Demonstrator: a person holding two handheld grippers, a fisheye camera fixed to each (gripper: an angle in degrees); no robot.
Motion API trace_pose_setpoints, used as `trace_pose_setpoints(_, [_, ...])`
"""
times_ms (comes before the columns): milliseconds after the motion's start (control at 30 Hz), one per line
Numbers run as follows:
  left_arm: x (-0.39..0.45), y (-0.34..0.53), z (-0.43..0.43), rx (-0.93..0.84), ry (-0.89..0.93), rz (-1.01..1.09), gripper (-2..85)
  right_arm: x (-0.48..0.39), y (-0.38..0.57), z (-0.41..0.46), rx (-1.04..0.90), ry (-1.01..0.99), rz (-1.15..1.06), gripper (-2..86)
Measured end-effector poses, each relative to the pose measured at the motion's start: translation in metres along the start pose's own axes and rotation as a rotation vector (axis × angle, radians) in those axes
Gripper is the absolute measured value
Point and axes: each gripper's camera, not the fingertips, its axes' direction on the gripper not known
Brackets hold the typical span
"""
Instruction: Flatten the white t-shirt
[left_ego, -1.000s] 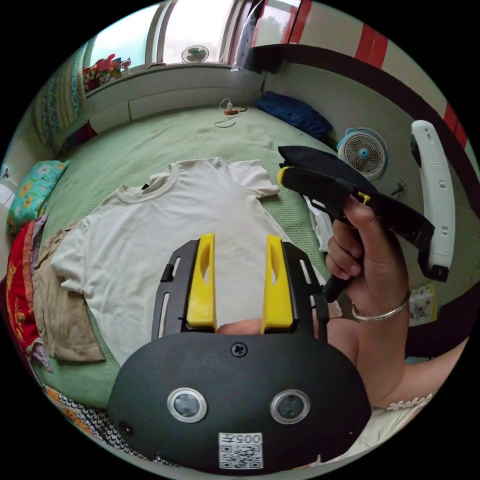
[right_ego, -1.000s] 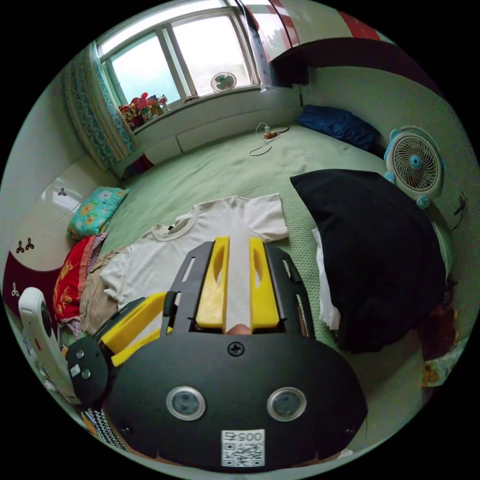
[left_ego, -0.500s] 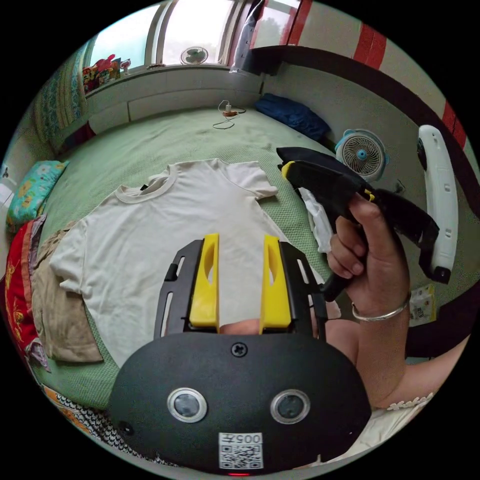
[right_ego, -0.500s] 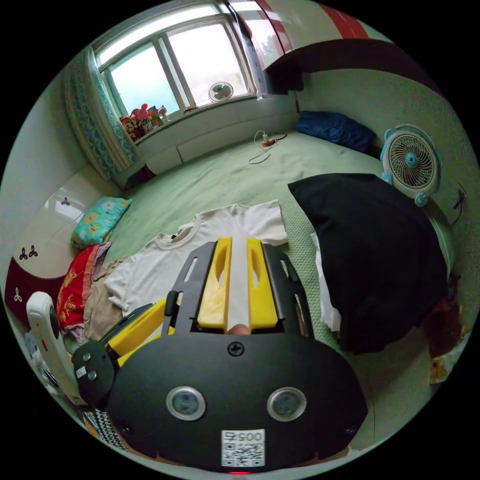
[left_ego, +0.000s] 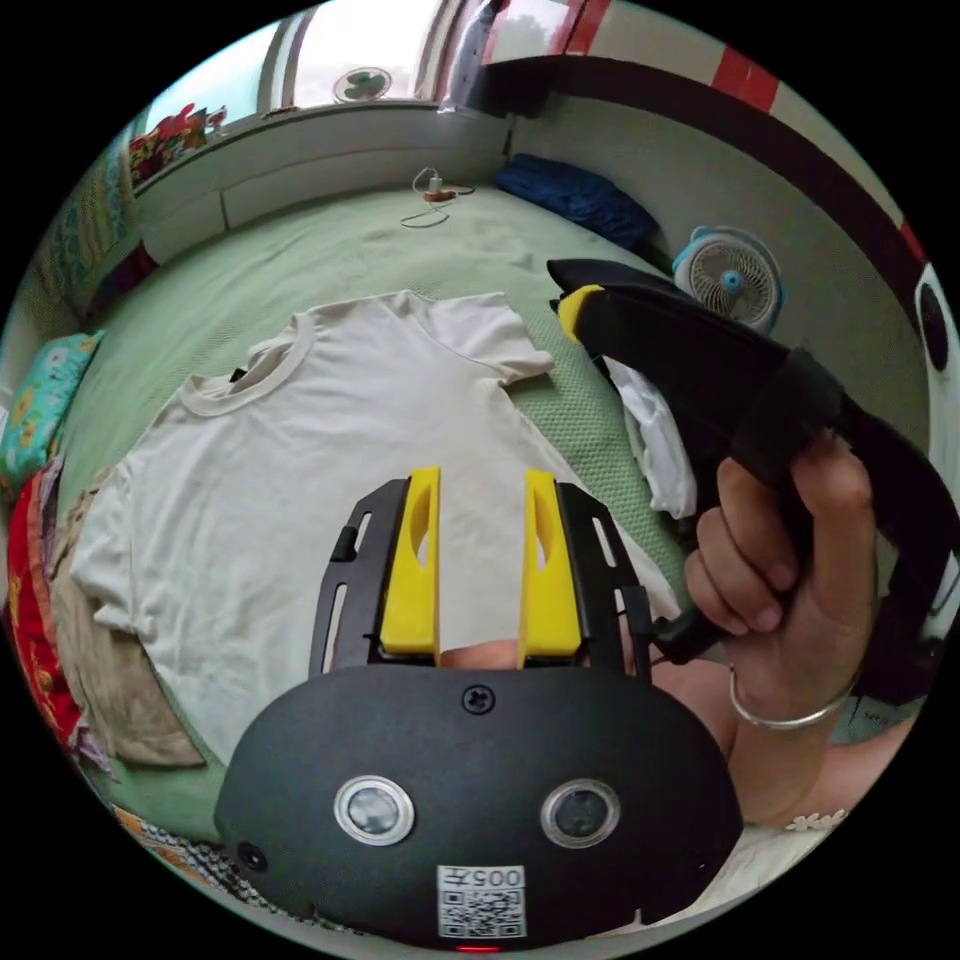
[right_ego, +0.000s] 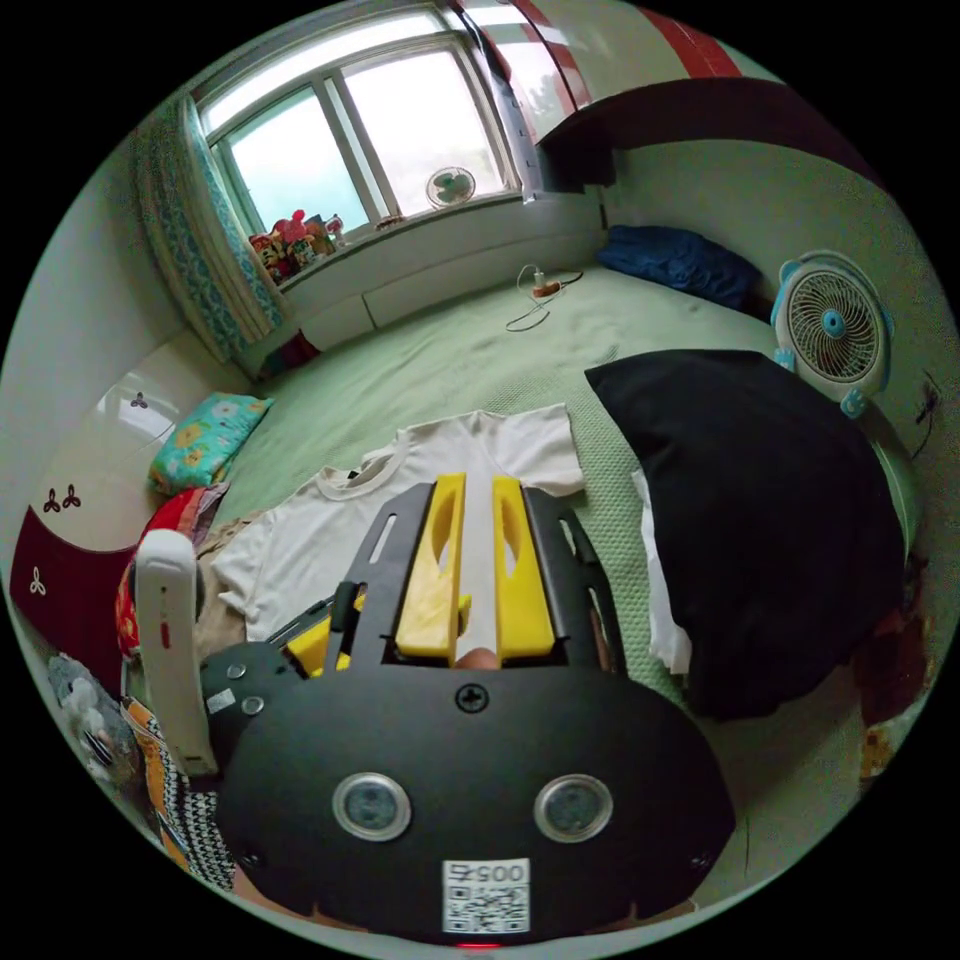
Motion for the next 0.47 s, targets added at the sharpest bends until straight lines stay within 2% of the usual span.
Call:
trace_pose_setpoints(100, [-0.002, -0.007, 0.001, 0.012, -0.085, -0.03, 12.6, 0.005, -0.012, -0.003, 0.004, -0.026, 0.033, 1.8])
trace_pose_setpoints(200, [-0.006, -0.01, -0.001, 0.081, -0.139, -0.017, 12.0, 0.014, -0.023, -0.023, 0.18, -0.197, -0.028, 3.1])
trace_pose_setpoints(367, [-0.02, -0.007, 0.033, 0.021, -0.443, 0.023, 11.7, 0.004, -0.084, 0.008, 0.093, -0.016, -0.147, 5.7])
trace_pose_setpoints(400, [-0.024, -0.007, 0.036, 0.011, -0.436, 0.001, 11.7, 0.002, -0.1, 0.021, 0.074, 0.0, -0.195, 6.1])
trace_pose_setpoints(467, [-0.042, -0.006, 0.047, -0.031, -0.273, -0.067, 11.7, 0.0, -0.123, 0.045, 0.05, 0.023, -0.261, 6.7])
